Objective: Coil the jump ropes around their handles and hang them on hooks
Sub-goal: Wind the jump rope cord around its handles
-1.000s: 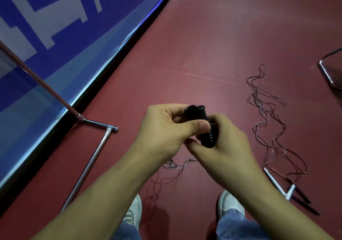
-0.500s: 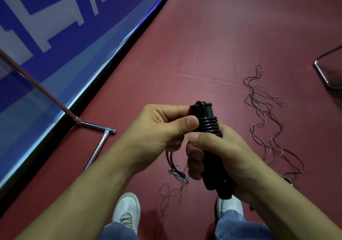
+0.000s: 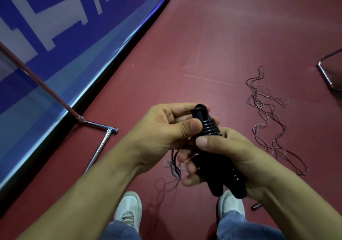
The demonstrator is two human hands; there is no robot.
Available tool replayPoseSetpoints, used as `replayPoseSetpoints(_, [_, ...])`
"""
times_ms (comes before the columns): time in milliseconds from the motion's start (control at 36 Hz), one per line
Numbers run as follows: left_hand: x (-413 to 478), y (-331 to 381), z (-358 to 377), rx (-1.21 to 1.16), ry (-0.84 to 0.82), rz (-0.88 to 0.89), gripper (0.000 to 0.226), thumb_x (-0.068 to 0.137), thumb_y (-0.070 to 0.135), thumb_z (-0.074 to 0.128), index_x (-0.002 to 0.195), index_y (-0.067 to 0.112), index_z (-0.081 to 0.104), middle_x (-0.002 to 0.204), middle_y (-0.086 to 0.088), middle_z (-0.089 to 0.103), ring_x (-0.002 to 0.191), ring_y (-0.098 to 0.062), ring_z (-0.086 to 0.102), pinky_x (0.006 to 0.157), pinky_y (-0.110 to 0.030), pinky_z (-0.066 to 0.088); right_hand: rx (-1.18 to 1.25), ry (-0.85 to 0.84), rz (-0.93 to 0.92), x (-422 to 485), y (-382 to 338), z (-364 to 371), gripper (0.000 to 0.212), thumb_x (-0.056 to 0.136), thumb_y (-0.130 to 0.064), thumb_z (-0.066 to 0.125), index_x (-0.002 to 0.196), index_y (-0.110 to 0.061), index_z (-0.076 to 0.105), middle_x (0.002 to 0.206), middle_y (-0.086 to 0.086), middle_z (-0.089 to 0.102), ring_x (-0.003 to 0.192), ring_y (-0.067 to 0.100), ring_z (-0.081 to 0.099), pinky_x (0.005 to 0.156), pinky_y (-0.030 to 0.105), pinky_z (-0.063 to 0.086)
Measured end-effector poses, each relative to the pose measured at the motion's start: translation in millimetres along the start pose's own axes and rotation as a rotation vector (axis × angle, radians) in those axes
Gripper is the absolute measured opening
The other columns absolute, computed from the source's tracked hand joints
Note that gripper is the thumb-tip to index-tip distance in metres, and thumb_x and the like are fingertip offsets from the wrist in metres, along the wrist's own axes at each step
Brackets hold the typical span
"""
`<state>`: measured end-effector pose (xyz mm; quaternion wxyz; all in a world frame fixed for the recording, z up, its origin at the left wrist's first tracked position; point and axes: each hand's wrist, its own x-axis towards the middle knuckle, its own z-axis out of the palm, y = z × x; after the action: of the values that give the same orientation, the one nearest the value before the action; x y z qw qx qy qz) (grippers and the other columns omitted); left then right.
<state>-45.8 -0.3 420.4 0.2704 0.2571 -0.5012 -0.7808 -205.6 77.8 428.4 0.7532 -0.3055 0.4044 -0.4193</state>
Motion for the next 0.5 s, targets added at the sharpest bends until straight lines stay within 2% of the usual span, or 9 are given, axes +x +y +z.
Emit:
replayPoseSetpoints(56, [2,-2,-2,0.038,0.077,0.009,0.031,0.081,0.015,0.071,0.111,0.007,0.072,0.108,-0.015,0.077,0.083,-0.033,0.062,0.064,-0.029,0.047,-0.041,0.144,0.003,2,-2,4,0.020,0.078,-0.015,0.077,0.092,-0.001,0.073,0.083,0.024,0.065,0.072,0.032,0.064,0.076,0.060,0.061])
replayPoseSetpoints(83, [3,-3,-3,0.060,0.120,0.015,0.031,0.080,0.015,0.074,0.109,0.007,0.073,0.104,-0.014,0.077,0.080,-0.031,0.055,0.061,-0.028,0.040,-0.137,0.233,-0.015,3,-2,4,0.026,0.077,-0.016,0.081,0.092,0.002,0.071,0.080,0.023,0.065,0.070,0.031,0.064,0.075,0.058,0.062])
replayPoseSetpoints(111, [3,-4,-3,0.071,0.168,0.020,0.033,0.078,0.014,0.078,0.109,0.006,0.072,0.103,-0.014,0.078,0.076,-0.028,0.051,0.057,-0.027,0.035,-0.276,0.326,-0.041,3,-2,3,0.032,0.076,-0.017,0.087,0.092,0.003,0.068,0.076,0.021,0.066,0.064,0.026,0.064,0.064,0.049,0.063])
replayPoseSetpoints(167, [5,-5,-1,0.057,0.256,0.033,0.041,0.073,0.014,0.083,0.111,0.007,0.069,0.101,-0.016,0.077,0.065,-0.017,0.044,0.053,-0.026,0.029,-0.577,0.471,-0.115,4,0,6,0.031,0.077,-0.021,0.089,0.090,-0.005,0.065,0.068,0.013,0.067,0.051,0.019,0.061,0.049,0.035,0.051])
replayPoseSetpoints(222, [7,-6,4,0.013,0.299,0.055,0.046,0.071,0.017,0.076,0.113,0.004,0.067,0.097,-0.020,0.076,0.056,-0.013,0.032,0.052,-0.028,0.023,-0.855,0.587,-0.138,7,4,11,0.034,0.072,-0.035,0.088,0.087,-0.017,0.062,0.068,0.004,0.067,0.056,0.022,0.062,0.052,0.040,0.050])
replayPoseSetpoints(278, [9,-7,11,-0.007,0.304,0.060,0.050,0.070,0.019,0.074,0.116,0.001,0.066,0.098,-0.021,0.076,0.045,-0.008,0.030,0.049,-0.025,0.025,-1.064,0.706,-0.121,9,9,16,0.044,0.064,-0.051,0.084,0.080,-0.021,0.057,0.064,-0.002,0.062,0.057,0.016,0.058,0.051,0.035,0.046])
replayPoseSetpoints(333, [8,-7,13,0.008,0.265,0.043,0.050,0.072,0.020,0.073,0.118,0.002,0.066,0.110,-0.027,0.072,0.041,-0.004,0.031,0.045,-0.021,0.025,-1.089,0.750,-0.134,11,11,16,0.046,0.063,-0.053,0.083,0.072,-0.018,0.054,0.056,-0.004,0.058,0.049,0.012,0.054,0.045,0.030,0.042])
replayPoseSetpoints(417, [3,1,5,0.068,0.168,0.043,0.043,0.076,0.023,0.073,0.116,0.005,0.069,0.116,-0.036,0.063,0.049,-0.010,0.024,0.046,-0.022,0.022,-0.899,0.645,-0.160,10,9,5,0.031,0.070,-0.029,0.081,0.072,-0.011,0.056,0.054,0.002,0.058,0.053,0.028,0.063,0.051,0.046,0.053])
replayPoseSetpoints(500, [0,4,-6,0.107,0.116,0.066,0.040,0.079,0.023,0.071,0.116,0.007,0.072,0.091,-0.033,0.065,0.050,-0.013,0.026,0.047,-0.024,0.023,-0.676,0.491,-0.193,4,4,1,0.022,0.075,-0.009,0.076,0.077,-0.002,0.055,0.058,0.005,0.055,0.050,0.026,0.060,0.052,0.049,0.053])
